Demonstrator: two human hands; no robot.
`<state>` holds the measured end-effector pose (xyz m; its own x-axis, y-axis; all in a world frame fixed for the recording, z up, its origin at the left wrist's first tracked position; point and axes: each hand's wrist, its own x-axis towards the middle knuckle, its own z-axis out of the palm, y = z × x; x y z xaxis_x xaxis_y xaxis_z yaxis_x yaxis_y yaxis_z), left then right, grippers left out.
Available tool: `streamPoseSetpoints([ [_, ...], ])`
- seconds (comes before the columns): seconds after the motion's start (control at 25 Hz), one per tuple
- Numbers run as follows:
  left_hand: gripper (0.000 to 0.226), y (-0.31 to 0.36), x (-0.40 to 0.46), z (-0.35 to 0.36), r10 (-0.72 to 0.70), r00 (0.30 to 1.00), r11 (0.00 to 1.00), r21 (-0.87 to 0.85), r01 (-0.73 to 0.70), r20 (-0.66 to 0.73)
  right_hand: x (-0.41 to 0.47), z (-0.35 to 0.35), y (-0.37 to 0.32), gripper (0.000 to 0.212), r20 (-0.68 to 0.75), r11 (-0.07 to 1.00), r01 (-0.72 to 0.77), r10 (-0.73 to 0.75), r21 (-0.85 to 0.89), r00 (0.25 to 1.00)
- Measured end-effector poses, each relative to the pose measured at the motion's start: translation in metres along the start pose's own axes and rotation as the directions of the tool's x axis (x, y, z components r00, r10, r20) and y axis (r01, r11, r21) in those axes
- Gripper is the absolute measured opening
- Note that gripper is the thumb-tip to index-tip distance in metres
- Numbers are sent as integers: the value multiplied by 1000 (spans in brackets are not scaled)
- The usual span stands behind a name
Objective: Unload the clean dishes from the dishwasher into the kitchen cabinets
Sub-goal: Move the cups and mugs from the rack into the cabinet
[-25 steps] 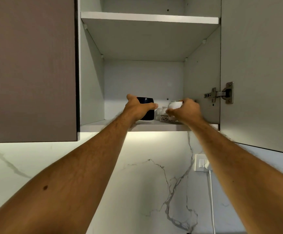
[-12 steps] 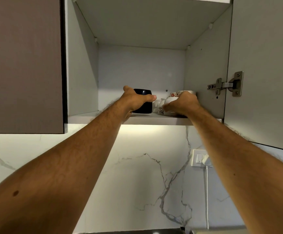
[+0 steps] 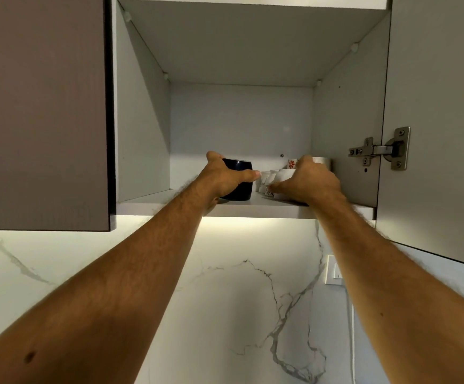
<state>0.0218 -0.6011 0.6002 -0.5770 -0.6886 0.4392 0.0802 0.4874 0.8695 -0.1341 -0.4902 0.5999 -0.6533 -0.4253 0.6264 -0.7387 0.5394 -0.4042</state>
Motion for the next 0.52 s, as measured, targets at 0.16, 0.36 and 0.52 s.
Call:
streamPoseSetpoints([
  [0.16, 77, -1, 3, 0, -35, 999, 999, 37, 36, -29, -3, 6, 0, 84, -81, 994, 87, -92, -63, 992],
  [0.36, 78, -2, 4, 1, -66, 996, 992, 100, 73, -68, -5, 6, 1, 84, -31, 981, 157, -162, -114, 986],
  [0.52, 79, 0, 2, 3, -50, 992, 988, 137, 66, -116, -3, 5, -1, 83, 47, 977, 201, -198, -74, 979],
])
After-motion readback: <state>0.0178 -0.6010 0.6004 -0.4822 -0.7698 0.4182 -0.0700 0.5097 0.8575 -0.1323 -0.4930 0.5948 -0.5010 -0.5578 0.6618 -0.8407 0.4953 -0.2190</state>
